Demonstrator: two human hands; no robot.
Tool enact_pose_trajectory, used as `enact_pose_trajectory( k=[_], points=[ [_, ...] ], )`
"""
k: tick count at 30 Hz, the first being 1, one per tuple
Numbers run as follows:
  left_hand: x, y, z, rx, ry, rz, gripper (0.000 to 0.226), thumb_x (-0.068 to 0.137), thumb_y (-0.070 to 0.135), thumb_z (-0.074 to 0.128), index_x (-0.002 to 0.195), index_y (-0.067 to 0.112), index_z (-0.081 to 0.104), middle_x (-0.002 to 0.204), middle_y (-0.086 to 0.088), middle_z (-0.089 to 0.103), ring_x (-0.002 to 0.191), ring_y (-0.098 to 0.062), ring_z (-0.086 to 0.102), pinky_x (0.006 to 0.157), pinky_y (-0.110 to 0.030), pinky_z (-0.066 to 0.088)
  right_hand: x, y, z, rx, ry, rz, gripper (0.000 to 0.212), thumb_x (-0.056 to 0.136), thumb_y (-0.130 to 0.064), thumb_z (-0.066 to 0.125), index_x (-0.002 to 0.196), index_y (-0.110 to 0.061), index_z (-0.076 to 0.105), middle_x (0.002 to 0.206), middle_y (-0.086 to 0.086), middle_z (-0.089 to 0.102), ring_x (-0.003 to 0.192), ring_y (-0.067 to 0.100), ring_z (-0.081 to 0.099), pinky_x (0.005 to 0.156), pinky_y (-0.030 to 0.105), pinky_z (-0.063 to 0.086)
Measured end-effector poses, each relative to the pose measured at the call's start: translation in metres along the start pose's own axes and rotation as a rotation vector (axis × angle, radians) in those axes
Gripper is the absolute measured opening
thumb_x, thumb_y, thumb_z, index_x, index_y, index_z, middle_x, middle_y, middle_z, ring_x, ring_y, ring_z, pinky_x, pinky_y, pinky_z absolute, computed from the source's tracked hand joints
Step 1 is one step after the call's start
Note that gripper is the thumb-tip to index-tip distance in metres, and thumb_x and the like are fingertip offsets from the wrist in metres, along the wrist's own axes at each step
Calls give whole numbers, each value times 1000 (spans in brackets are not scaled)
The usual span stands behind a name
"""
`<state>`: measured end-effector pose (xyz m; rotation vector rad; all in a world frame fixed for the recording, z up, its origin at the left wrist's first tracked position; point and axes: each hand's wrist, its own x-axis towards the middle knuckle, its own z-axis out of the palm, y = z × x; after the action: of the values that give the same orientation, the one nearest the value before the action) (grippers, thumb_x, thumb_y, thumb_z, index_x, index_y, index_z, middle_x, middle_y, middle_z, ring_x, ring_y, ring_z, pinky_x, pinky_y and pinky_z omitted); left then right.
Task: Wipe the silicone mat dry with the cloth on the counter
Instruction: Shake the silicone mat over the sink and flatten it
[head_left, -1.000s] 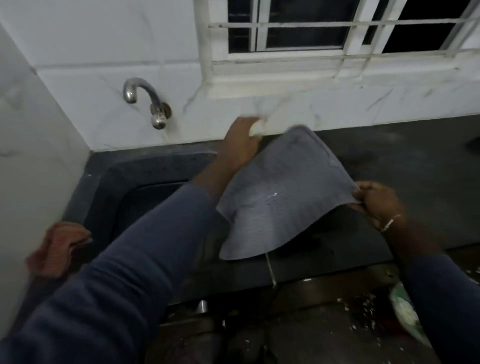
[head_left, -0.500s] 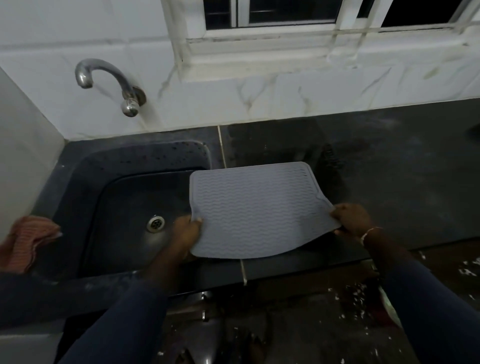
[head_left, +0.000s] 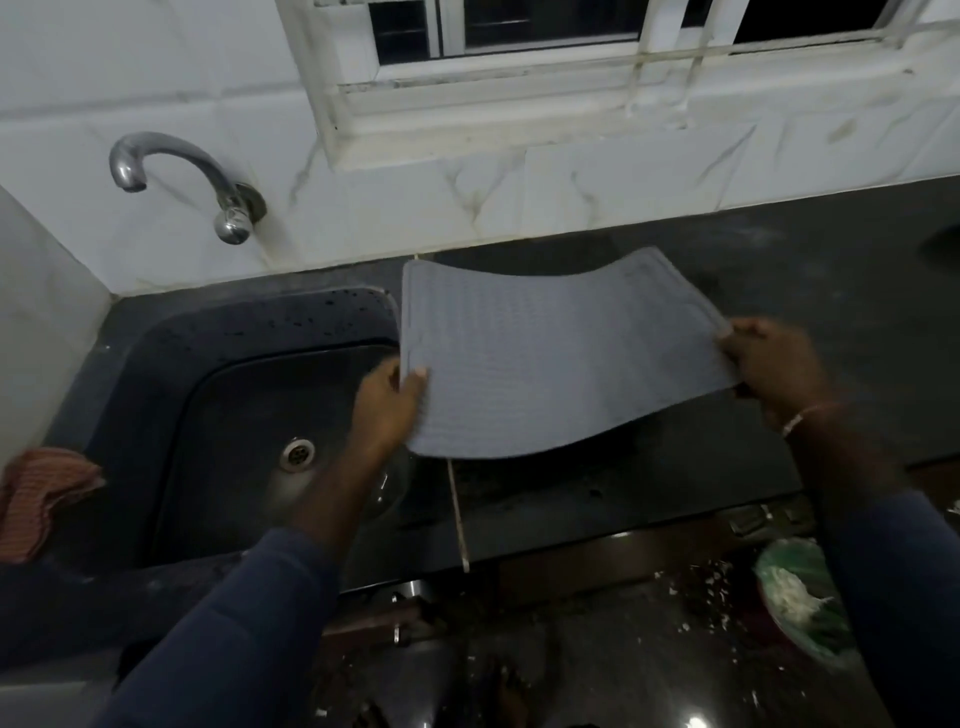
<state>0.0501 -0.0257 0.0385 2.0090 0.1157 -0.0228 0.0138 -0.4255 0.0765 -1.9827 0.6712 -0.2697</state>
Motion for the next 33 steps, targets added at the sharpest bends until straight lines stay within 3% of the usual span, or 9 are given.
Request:
enact_pose_trajectory(
  k=[3,6,11,14,17,19,25,29,33],
  points=[
    [-28,-53,28,39,-118,-280,19,92,21,65,103,6,60,77,-13,66,45,-9,59,37,-22,48,-16,62,18,8,-82,256,23,94,-6,58,111,8,63,86,20,60,50,24,54,30,22,44],
    [-35,-72,37,19,-100,-351,34,89,13,68,116,2,51,66,-12,62,41,-16,56,34,-23,46,-26,102,29,54,-67,395,25,92,-1,59,114,11,59,85,21,60,55,26,55,30,22,45],
    [-38,-68,35,5,-91,-351,43,91,7,63,128,1,41,67,-13,60,40,-15,54,33,-22,44,-19,115,28,70,-26,378,22,91,-3,62,108,9,61,87,24,61,50,27,56,31,23,46],
    [-43,-68,32,-42,-63,-330,35,93,6,59,123,4,41,72,-16,59,37,-13,52,33,-22,44,-16,123,24,101,19,343,24,89,-6,66,106,10,62,74,21,62,34,13,56,32,22,46],
    [-51,-73,33,-41,-48,-338,31,94,3,57,120,3,40,72,-17,56,30,-7,50,31,-20,42,-24,123,25,124,33,347,14,89,-3,65,89,11,62,53,13,58,27,8,51,31,21,45],
    [-49,-70,36,-53,-22,-315,26,94,2,56,115,5,41,72,-16,56,31,-6,50,32,-21,43,-23,111,23,141,74,314,13,89,-2,64,78,3,62,55,13,56,26,7,49,31,20,45],
    [-59,-69,37,43,-53,-278,24,93,5,57,110,8,40,75,-17,57,41,-16,51,32,-22,43,-17,119,17,127,95,321,15,86,-6,68,85,9,67,51,11,60,27,6,50,30,20,43],
    [-67,-78,38,94,-50,-252,25,94,13,60,111,10,42,81,-17,60,43,-19,54,33,-23,43,-25,132,21,77,85,379,18,88,-12,69,77,1,64,33,3,53,24,9,49,28,21,43],
    [-66,-81,34,125,-45,-261,27,92,12,61,113,11,44,82,-19,62,44,-20,55,33,-23,43,-26,135,20,0,122,370,22,84,-19,75,81,2,67,41,8,57,25,11,50,29,21,43]
  ],
)
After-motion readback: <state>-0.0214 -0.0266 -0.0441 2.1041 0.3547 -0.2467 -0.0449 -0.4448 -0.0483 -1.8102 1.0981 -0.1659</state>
